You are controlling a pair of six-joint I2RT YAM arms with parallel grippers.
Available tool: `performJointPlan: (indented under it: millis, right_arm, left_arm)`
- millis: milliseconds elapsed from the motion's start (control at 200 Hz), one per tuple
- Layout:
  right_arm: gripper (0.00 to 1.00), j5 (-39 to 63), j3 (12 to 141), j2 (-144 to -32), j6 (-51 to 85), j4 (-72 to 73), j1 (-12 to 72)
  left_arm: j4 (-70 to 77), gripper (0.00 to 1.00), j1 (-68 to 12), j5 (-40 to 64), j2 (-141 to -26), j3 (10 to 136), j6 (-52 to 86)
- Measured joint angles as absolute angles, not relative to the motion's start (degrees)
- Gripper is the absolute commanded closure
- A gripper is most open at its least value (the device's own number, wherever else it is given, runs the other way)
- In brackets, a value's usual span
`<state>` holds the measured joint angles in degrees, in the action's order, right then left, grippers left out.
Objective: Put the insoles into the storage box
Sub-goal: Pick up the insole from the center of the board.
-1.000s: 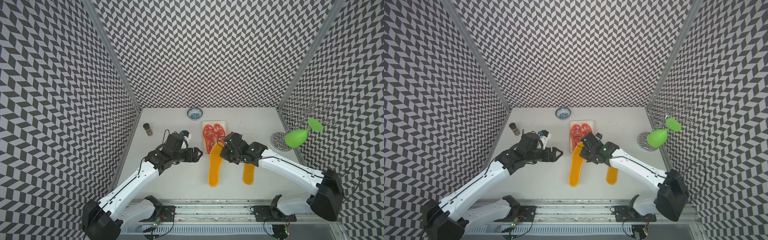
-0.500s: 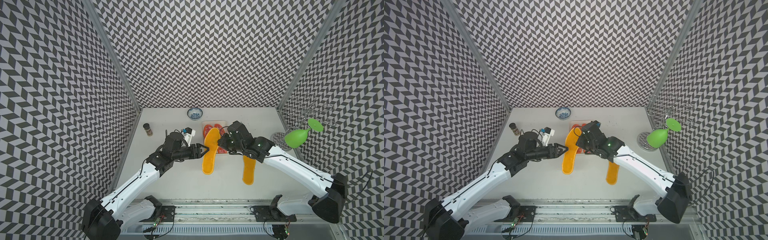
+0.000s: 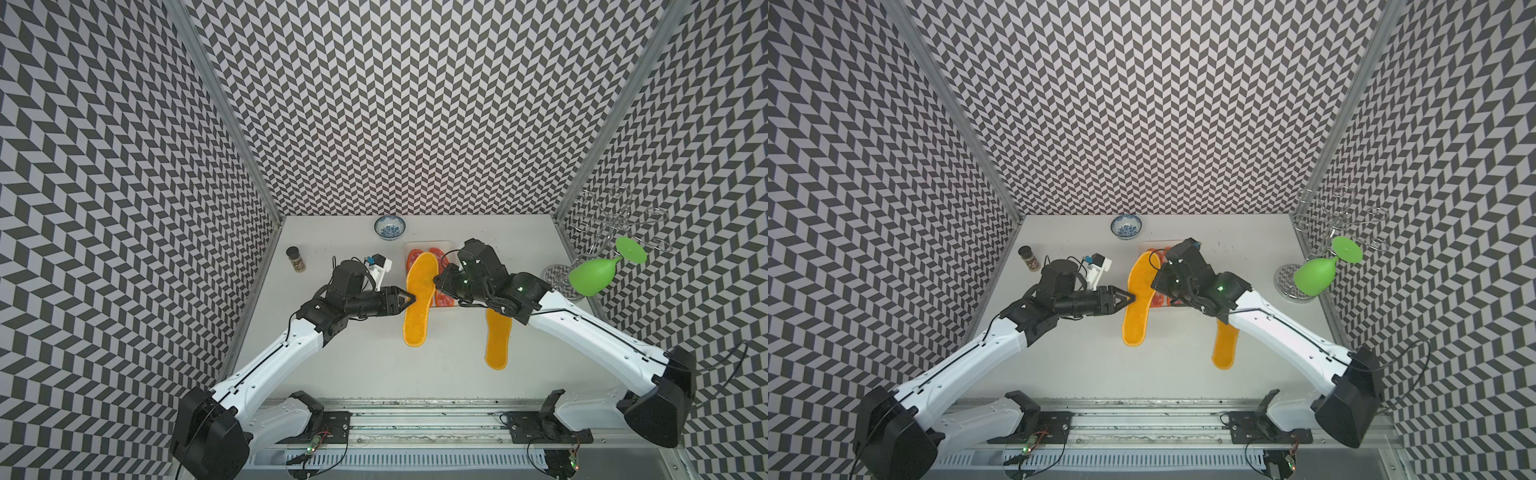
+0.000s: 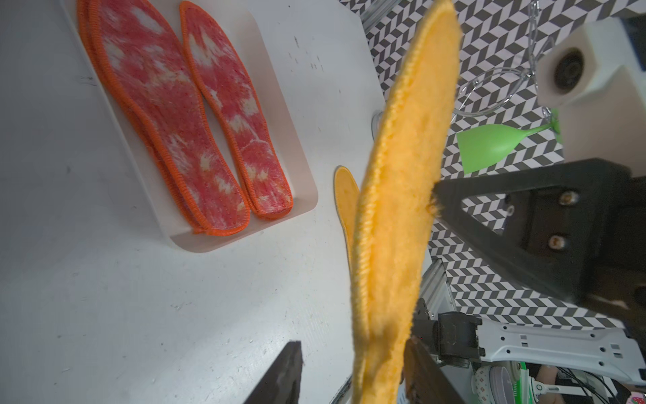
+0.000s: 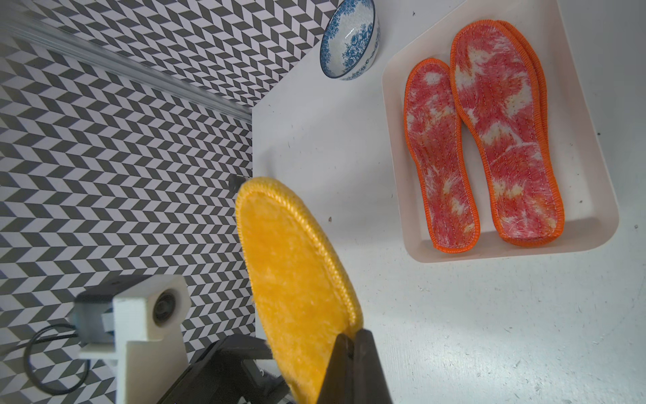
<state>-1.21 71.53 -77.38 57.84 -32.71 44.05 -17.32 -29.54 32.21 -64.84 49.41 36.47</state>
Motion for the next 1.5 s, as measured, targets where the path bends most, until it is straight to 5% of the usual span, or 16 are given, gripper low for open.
performJointPlan:
  millis: [456,621,741,836,1167,1502]
  right_arm:
    - [1.0,0.1,71.5,-76.8,57.4,-31.8,43.9]
    - [1.0,0.9,71.5,-76.8,57.4,-30.8,43.9]
    - [1.0,1.2,71.5,-76.8,57.4,-30.6,43.9]
    - [1.0,1.6,71.4,-76.8,57.2,-30.4,43.7]
    - [0.65,8.4,63.4,-70.8,53.4,-21.2,41.5]
    - [0.63,19.2,53.9,-67.0,51.2,-9.9,41.4]
  left_arm:
    - [-11.2,0.65,-27.4,40.4,-65.0,49.0,38.6]
    - [-10.1,0.8,-27.4,42.2,-66.0,49.0,38.7]
    - [-9.9,1.0,-27.4,42.9,-66.1,48.9,39.0]
    - [-9.3,1.0,-27.4,43.3,-66.1,48.9,39.0]
    - [-0.8,1.0,-26.3,44.3,-63.5,44.6,45.5]
    - [8.6,1.0,-25.6,46.5,-63.1,43.5,51.8]
